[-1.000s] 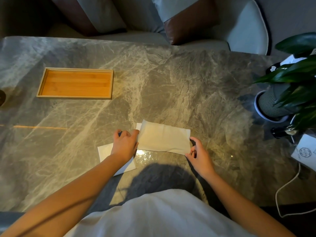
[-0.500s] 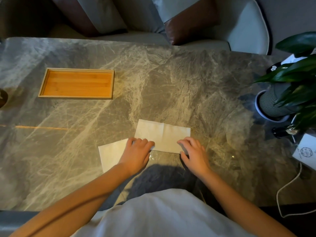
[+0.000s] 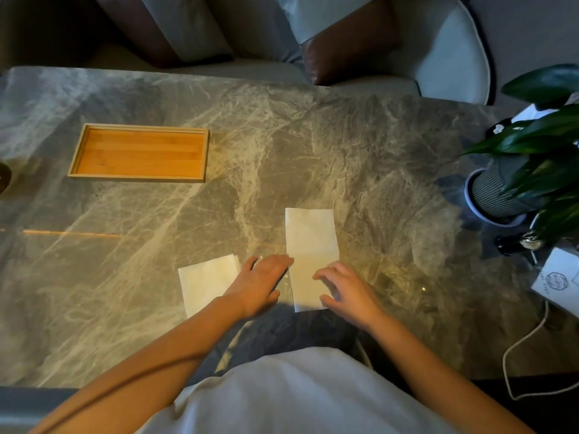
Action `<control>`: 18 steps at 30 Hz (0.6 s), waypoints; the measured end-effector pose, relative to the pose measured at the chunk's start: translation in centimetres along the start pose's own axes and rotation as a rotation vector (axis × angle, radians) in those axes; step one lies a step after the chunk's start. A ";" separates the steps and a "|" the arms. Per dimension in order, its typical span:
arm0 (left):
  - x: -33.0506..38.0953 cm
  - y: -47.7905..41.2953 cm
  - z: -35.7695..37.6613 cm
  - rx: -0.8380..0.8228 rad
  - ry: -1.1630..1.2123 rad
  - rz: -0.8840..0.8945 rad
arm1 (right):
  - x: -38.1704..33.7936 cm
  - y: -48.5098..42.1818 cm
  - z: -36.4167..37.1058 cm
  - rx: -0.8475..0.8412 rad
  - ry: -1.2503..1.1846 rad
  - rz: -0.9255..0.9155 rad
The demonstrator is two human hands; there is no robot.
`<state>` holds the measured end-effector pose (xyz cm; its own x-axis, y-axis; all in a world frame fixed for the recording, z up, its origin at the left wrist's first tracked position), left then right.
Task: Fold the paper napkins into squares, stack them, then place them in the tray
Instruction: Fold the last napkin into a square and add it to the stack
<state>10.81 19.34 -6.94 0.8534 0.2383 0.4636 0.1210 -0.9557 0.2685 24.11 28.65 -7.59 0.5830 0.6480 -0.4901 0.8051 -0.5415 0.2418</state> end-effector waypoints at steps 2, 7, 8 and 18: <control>-0.2 0.2 0.6 -0.022 -0.098 0.031 | 0.7 0.3 0.1 -0.048 0.120 -0.044; 0.0 -0.3 0.2 0.027 -0.201 0.061 | 1.3 0.7 0.1 0.026 0.042 -0.014; 0.2 -0.4 0.0 0.054 -0.188 0.074 | 1.2 0.6 0.0 0.068 0.017 0.003; -0.6 0.4 0.2 0.108 0.093 0.064 | -0.9 -0.6 -0.8 0.156 -0.236 -0.016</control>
<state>10.48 18.79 -7.29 0.8109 0.1869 0.5546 0.1262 -0.9812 0.1462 23.22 28.81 -6.60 0.5143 0.5239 -0.6790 0.7769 -0.6199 0.1100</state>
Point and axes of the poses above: each hand's wrist, its own y-axis away from the middle knuckle, its own z-axis out of the palm, x = y × z, the point moved 9 cm from there along -y, towards the middle knuckle, and after that the axes turned 5 degrees about x, right-handed, at the moved point
